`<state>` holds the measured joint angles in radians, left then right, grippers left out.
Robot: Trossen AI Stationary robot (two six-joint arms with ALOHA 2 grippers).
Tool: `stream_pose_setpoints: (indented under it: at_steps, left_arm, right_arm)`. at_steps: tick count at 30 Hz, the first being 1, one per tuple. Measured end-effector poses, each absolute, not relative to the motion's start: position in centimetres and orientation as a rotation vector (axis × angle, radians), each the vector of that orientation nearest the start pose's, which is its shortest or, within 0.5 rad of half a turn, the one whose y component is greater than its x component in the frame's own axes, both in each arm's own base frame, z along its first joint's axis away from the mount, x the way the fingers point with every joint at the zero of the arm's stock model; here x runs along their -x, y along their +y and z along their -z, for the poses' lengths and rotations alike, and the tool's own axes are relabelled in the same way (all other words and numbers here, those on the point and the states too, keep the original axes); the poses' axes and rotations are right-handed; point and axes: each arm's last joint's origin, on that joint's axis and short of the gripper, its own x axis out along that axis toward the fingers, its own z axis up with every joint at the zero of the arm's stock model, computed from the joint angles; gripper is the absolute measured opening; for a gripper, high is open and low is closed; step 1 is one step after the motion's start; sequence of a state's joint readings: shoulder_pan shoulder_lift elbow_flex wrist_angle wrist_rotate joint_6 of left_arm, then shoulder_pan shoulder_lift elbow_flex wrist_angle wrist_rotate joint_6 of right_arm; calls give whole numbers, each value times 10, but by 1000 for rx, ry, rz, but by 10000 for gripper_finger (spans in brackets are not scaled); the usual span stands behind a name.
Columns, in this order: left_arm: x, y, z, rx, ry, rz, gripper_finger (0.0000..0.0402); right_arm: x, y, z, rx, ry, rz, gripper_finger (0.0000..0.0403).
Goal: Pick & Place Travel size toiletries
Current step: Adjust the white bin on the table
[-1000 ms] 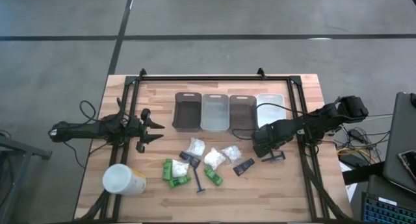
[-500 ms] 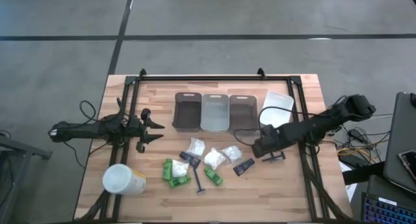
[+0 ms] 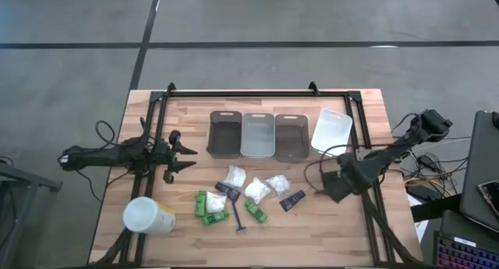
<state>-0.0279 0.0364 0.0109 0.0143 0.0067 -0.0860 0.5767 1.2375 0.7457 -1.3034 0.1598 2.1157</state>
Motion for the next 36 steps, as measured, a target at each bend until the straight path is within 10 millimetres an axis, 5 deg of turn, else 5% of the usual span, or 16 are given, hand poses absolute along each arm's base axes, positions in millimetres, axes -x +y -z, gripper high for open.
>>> stream_pose_setpoints:
  at_steps: [8, 14, 20, 29, 36]
  left_arm:
    - [-99, -3, -166, 86, 12, 34, 172]
    - [-99, -3, -166, 86, 12, 34, 172]
    - [-99, -3, -166, 86, 12, 34, 172]
    - [-99, -3, -166, 86, 13, 34, 172]
    - [-99, -3, -166, 86, 12, 34, 172]
  right_arm:
    - [-117, 53, -225, -1185, 749, 1426, 180]
    - [-127, 29, -247, -1149, 532, 1380, 99]
    - [-138, -11, -266, -1038, 526, 1432, 37]
    - [-156, -93, -238, -1023, 752, 1371, 13]
    - [-160, -123, -211, -992, 948, 1395, 9]
